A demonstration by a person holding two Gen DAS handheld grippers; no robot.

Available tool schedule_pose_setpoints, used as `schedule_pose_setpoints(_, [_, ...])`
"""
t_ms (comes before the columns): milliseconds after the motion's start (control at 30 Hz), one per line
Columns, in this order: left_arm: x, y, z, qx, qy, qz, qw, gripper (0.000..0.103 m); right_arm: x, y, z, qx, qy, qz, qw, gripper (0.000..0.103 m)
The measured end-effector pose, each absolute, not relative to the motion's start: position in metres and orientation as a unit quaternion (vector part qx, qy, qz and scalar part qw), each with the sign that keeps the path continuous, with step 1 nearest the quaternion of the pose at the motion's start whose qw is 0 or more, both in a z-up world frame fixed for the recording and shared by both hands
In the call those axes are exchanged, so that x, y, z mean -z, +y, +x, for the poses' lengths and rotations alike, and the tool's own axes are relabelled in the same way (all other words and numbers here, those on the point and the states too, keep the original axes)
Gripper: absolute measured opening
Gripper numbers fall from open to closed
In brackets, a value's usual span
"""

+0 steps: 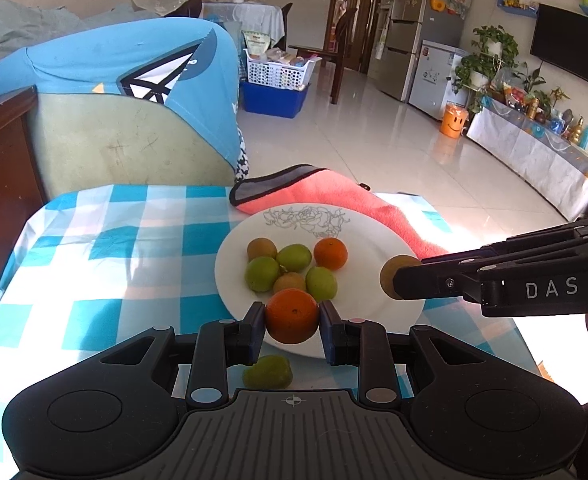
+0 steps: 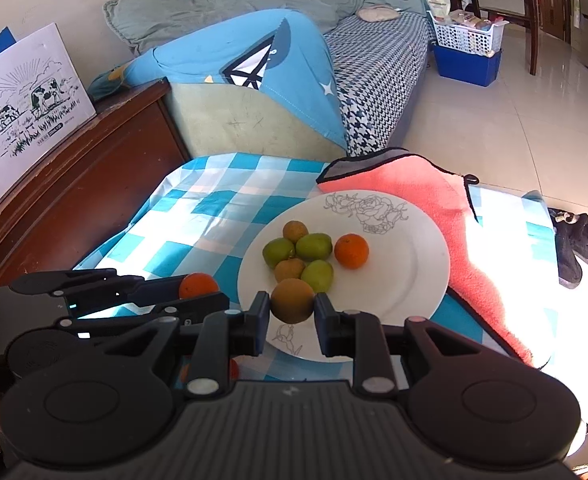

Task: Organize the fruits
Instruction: 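Carry both held fruits over the white plate with both grippers, then open both grippers to drop the fruits onto the plate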

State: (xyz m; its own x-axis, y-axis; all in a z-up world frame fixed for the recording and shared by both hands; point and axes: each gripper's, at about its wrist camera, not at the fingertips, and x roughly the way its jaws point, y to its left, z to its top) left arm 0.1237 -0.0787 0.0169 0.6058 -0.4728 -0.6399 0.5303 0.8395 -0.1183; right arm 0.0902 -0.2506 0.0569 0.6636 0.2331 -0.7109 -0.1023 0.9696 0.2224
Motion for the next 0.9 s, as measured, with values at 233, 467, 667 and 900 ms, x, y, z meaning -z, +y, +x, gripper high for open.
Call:
schedule_pose_setpoints(233, [-0.009, -0.093, 0.131, 0.284, 0.359, 0.037, 0.888, 0.026, -0.059, -0.271, 0.105, -0.067, 0.397, 0.089, 0.911, 0.024])
schedule_pose_setpoints(467, [0.003, -0.106, 0.14, 0.289, 0.376, 0.03, 0.88, 0.026, -0.048, -0.285, 0.119, -0.052, 0.418, 0.113, 0.9, 0.024])
schedule_pose_setpoints(667, [0.014, -0.116, 0.148, 0.29, 0.39, 0.026, 0.874, 0.026, -0.034, -0.289, 0.129, -0.045, 0.44, 0.121, 0.889, 0.024])
schedule_pose_setpoints(900, [0.019, -0.124, 0.153, 0.288, 0.391, 0.021, 0.874, 0.026, -0.024, -0.291, 0.136, -0.032, 0.453, 0.126, 0.882, 0.024])
